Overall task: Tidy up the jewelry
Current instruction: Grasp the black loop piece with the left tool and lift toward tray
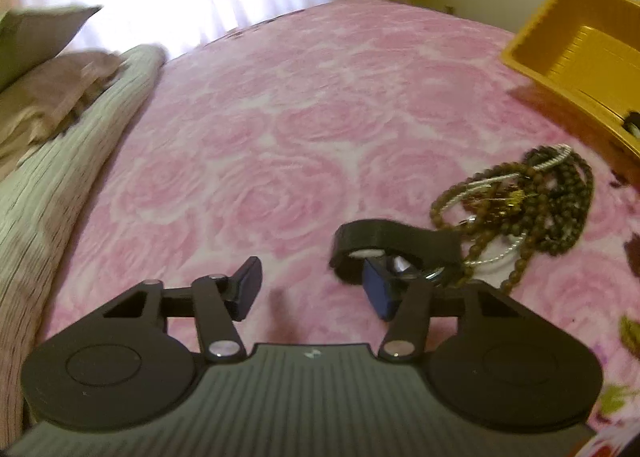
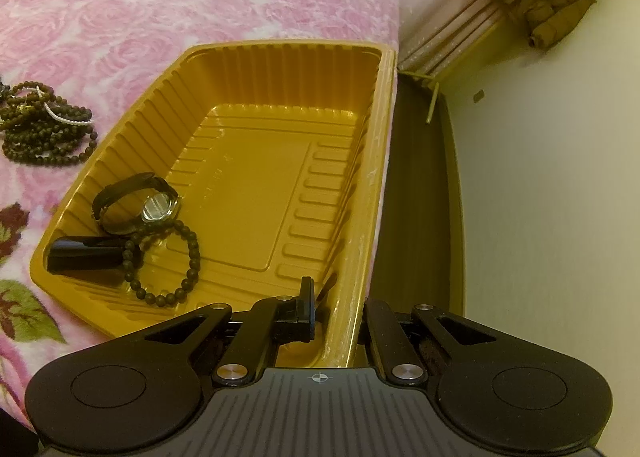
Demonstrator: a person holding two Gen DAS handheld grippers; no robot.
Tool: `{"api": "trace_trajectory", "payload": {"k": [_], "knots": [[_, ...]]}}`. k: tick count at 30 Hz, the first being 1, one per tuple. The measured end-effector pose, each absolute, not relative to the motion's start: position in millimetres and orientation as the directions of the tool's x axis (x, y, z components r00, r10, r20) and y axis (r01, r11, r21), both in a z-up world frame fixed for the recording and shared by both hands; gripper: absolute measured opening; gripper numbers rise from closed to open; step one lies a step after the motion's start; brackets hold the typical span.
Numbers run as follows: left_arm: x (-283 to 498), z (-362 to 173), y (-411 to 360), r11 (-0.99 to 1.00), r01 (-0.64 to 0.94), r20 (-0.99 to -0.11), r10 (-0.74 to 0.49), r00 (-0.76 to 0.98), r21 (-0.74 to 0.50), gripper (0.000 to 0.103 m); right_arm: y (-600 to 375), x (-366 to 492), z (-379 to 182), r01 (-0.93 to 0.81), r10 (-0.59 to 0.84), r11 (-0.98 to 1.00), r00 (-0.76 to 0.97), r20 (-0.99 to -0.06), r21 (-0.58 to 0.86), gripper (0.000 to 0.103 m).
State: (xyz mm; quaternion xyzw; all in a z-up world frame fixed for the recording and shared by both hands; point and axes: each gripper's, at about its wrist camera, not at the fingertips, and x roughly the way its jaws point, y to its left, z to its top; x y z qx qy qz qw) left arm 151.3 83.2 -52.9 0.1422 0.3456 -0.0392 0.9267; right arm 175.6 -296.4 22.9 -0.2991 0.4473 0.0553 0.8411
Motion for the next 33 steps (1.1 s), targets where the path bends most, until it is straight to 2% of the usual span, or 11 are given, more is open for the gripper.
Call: {"api": "trace_trajectory", "payload": {"k": [2, 3, 5, 8, 12, 24, 33], "knots": [[153.6, -55.1, 78.6, 0.943, 0.211, -0.649, 0.006, 0.761, 0.257, 0.037, -296.5, 175.9, 23.2, -0.36, -0.175, 0.815, 0.593, -0.786, -0.453, 0.006], [154.3, -55.3, 75.9, 0.935, 0.231, -0.644, -0.004, 0.765, 0.269, 0.034, -296.7, 175.7, 22.9, -0.36, -0.175, 0.815, 0.594, -0.785, -0.454, 0.006], [155.5, -56.2, 72.6, 0.927, 0.251, -0.641, -0.015, 0.767, 0.279, 0.02, -297.3, 176.8, 23.1, -0.359, -0.175, 0.816, 0.593, -0.786, -0.453, 0.006], [155.3, -55.4, 70.5, 0.931, 0.243, -0.655, -0.006, 0.756, 0.272, 0.007, -299.0, 177.6, 23.3, -0.357, -0.175, 0.819, 0.59, -0.788, -0.449, 0.006], [149.1, -47.4, 76.4, 0.954, 0.203, -0.67, -0.004, 0.742, 0.219, 0.006, -299.2, 177.3, 23.3, -0.358, -0.175, 0.817, 0.593, -0.786, -0.451, 0.006], [122.5, -18.6, 89.3, 0.974, 0.135, -0.662, 0.02, 0.749, 0.182, 0.005, -295.8, 173.8, 23.8, -0.356, -0.177, 0.814, 0.6, -0.78, -0.459, 0.006], [117.9, 2.0, 65.2, 0.968, 0.19, -0.642, -0.04, 0.766, 0.166, 0.005, -295.9, 173.8, 23.8, -0.357, -0.176, 0.814, 0.601, -0.78, -0.459, 0.006]]}}
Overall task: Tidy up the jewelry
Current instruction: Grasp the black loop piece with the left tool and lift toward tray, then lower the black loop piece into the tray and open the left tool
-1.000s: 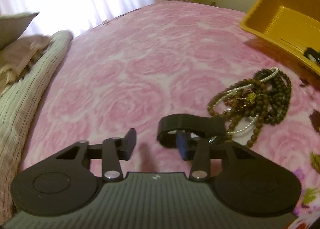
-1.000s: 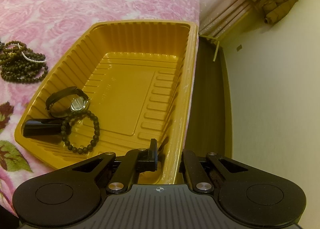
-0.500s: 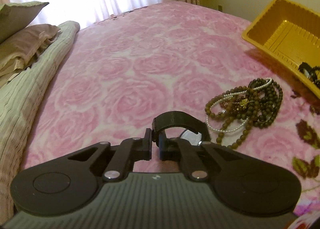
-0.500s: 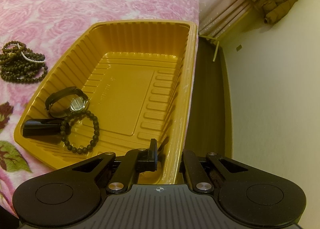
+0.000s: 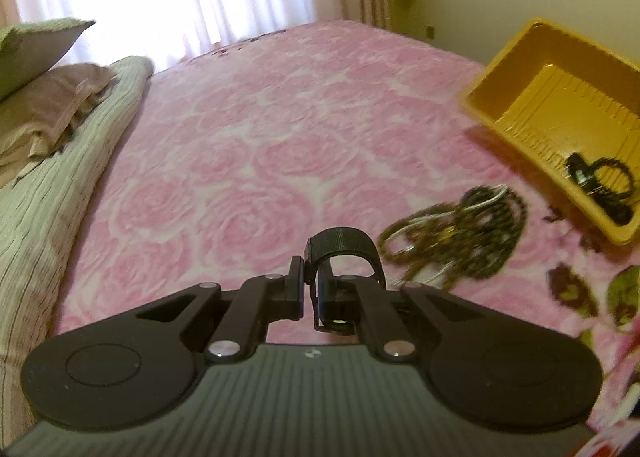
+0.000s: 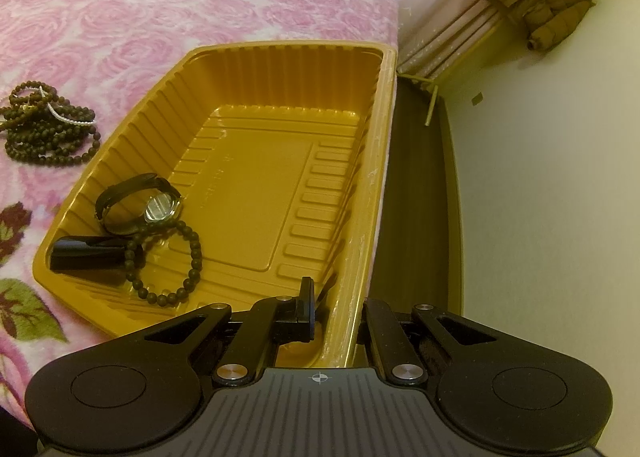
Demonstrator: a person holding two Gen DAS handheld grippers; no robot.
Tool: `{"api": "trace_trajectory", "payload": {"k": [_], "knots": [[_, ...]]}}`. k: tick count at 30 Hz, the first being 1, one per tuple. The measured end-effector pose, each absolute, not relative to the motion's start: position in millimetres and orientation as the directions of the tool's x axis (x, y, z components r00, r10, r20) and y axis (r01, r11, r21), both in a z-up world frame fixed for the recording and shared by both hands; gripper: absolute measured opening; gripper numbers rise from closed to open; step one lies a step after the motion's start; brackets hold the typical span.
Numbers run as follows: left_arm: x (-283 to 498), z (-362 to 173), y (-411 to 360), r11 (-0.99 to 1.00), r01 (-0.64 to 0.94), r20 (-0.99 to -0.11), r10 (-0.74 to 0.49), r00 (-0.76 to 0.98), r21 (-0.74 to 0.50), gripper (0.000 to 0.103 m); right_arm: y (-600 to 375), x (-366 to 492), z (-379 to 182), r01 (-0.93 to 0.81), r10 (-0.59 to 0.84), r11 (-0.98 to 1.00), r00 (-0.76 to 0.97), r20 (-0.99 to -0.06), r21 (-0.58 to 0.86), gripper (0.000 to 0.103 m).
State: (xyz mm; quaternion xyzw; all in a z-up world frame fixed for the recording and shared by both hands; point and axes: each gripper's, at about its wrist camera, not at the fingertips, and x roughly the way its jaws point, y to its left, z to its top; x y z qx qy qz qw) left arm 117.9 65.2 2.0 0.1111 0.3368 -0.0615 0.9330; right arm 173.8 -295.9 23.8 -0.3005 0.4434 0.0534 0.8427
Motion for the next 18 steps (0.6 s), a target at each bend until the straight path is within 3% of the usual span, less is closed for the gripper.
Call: {"api": "trace_trajectory", "payload": {"k": [18], "knots": [[152.9, 26.9, -104.7, 0.857, 0.515, -0.58, -0.427, 0.694, -0.015, 0.005, -294.8, 171.0, 28.0, -0.355, -0.165, 0.819, 0.606, -0.778, -0.45, 0.006]]}}
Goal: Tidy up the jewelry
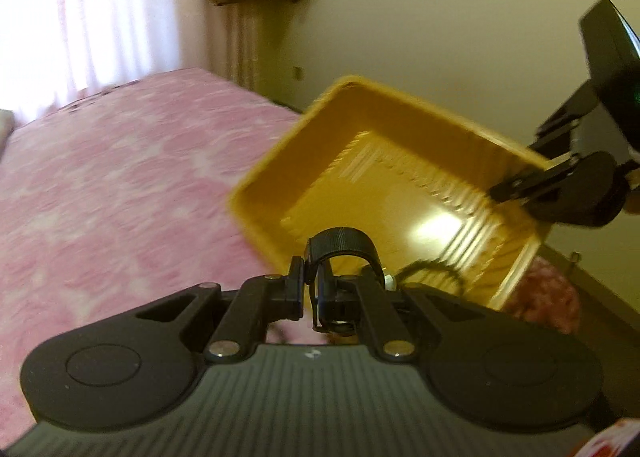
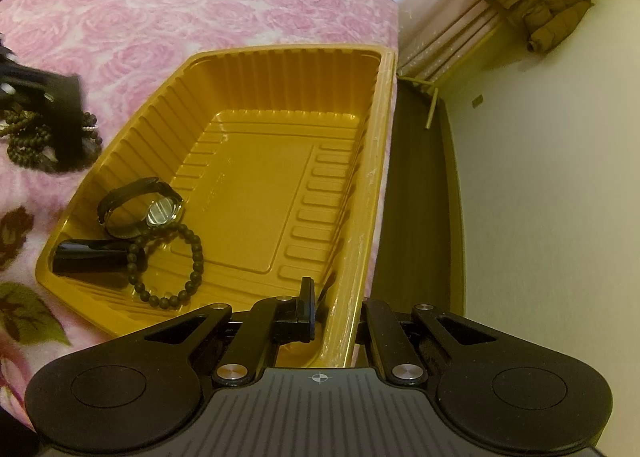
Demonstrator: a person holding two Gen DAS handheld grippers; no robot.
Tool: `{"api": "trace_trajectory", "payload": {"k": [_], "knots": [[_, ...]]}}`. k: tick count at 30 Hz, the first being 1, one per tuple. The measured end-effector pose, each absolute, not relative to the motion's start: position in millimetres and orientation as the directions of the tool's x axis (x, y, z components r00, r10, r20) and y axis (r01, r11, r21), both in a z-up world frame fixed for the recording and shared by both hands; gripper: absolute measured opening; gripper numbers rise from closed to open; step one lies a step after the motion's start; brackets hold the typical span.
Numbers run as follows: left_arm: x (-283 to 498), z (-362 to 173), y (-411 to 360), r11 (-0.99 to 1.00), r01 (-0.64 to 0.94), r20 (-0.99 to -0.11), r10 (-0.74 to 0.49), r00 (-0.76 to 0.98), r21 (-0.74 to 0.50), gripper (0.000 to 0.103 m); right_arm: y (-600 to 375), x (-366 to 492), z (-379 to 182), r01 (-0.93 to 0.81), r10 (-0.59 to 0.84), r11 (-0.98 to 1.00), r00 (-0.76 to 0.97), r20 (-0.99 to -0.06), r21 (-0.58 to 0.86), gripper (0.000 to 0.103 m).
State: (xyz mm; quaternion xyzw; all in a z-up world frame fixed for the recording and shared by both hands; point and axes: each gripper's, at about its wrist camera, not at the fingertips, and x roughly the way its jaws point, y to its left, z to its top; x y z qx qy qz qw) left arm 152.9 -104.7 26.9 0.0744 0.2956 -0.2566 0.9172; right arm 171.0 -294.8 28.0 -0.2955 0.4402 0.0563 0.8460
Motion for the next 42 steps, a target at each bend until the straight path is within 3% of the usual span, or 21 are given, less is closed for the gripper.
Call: {"api": "trace_trajectory", "payload": {"k": [10, 13, 18, 26, 31, 36, 42], "knots": [[158.1, 15.5, -152.7, 0.802, 0.593, -0.598, -0.508, 0.62, -0.067, 0.01, -296.2, 171.8, 29.0, -0.356, -0.153, 0.826, 0.606, -0.781, -0.438, 0.006], [157.2, 17.8, -145.4, 0.803, 0.59, -0.585, -0.518, 0.624, -0.082, 0.023, -296.9, 172.0, 28.2, -0.358, -0.153, 0.824, 0.606, -0.781, -0.439, 0.006], [149.6, 22.0, -98.5, 0.863, 0.502, -0.576, -0.438, 0.69, -0.055, 0.03, -296.5, 171.7, 27.6, -0.359, -0.148, 0.826, 0.606, -0.781, -0.435, 0.006], [118.0, -5.9, 6.5, 0.966, 0.258, -0.614, -0.193, 0.765, 0.018, 0.034, -296.6, 171.0, 27.0, -0.36, -0.148, 0.825, 0.607, -0.781, -0.436, 0.006], [100.9, -25.2, 51.9, 0.985, 0.169, -0.642, -0.111, 0.758, 0.029, 0.034, -296.4, 170.4, 26.3, -0.36, -0.152, 0.823, 0.605, -0.781, -0.439, 0.006], [99.3, -32.9, 59.0, 0.988, 0.153, -0.646, -0.098, 0.757, 0.03, 0.034, -295.1, 169.5, 25.7, -0.359, -0.157, 0.823, 0.601, -0.784, -0.44, 0.006], [99.8, -37.0, 27.9, 0.96, 0.269, -0.639, -0.161, 0.752, 0.075, 0.034, -295.4, 169.5, 25.6, -0.36, -0.158, 0.822, 0.601, -0.784, -0.441, 0.006]]}}
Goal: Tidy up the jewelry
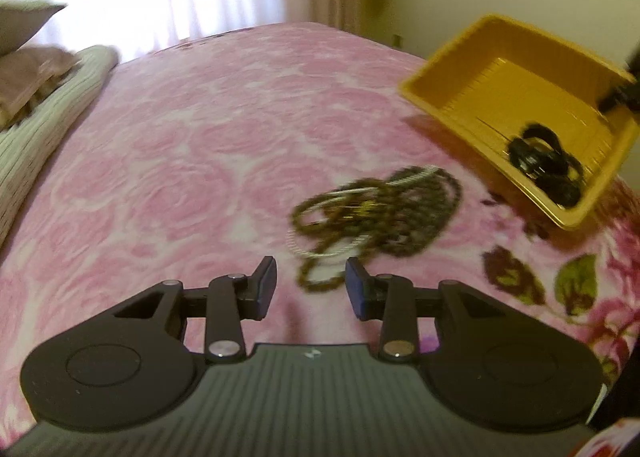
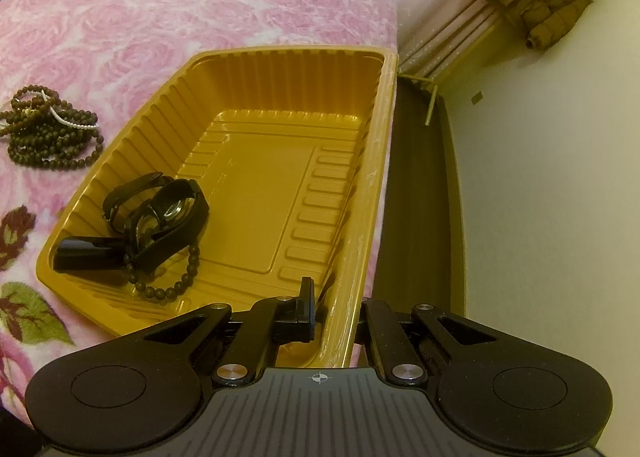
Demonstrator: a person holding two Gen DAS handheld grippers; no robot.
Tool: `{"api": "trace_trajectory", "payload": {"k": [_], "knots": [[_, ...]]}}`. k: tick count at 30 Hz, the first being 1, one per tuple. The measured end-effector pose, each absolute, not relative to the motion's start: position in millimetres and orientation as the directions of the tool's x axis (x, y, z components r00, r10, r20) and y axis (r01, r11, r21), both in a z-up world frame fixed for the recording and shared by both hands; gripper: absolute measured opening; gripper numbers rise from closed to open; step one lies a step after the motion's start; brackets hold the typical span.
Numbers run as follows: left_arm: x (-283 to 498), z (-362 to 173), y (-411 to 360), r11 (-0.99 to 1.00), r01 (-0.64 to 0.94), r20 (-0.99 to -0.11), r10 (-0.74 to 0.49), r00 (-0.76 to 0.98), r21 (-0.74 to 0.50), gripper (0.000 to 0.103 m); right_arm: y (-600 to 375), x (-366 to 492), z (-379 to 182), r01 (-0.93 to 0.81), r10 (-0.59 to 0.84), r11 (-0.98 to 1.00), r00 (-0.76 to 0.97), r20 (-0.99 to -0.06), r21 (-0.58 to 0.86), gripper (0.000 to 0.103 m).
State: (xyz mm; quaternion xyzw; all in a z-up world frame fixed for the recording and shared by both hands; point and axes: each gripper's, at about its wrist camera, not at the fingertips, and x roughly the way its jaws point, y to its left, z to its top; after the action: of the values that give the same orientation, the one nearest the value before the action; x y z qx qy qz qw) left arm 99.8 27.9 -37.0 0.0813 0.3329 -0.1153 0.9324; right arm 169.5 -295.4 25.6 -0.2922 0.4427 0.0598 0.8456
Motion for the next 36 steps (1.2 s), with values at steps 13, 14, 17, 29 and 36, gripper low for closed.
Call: {"api": "trace_trajectory", "payload": {"k": [13, 14, 17, 29, 36], "knots": [[127.5, -64.8, -16.9, 0.868, 0.434, -0.695, -0.158, 0.702, 0.241, 0.02, -296.7, 170.6, 23.3, -0.369, -0.141, 0.829, 0.59, -0.795, -0.42, 0.006], [128.4, -64.7, -17.4, 0.862, 0.443, -0.698, -0.159, 0.698, 0.246, 0.014, -296.7, 171.3, 23.2, -0.369, -0.141, 0.829, 0.589, -0.796, -0.42, 0.006], [125.2, -59.5, -16.0, 0.851, 0.457, -0.703, -0.159, 0.693, 0.259, 0.006, -297.1, 171.8, 23.0, -0.368, -0.141, 0.83, 0.589, -0.796, -0.419, 0.006], [115.0, 21.0, 55.6, 0.941, 0.279, -0.594, -0.117, 0.796, 0.189, 0.006, -295.8, 172.7, 23.6, -0.371, -0.145, 0.824, 0.593, -0.792, -0.429, 0.006], [114.8, 65.8, 84.2, 0.958, 0.195, -0.514, -0.062, 0.856, 0.209, 0.006, -293.4, 171.6, 25.4, -0.374, -0.148, 0.818, 0.597, -0.788, -0.437, 0.006]]}}
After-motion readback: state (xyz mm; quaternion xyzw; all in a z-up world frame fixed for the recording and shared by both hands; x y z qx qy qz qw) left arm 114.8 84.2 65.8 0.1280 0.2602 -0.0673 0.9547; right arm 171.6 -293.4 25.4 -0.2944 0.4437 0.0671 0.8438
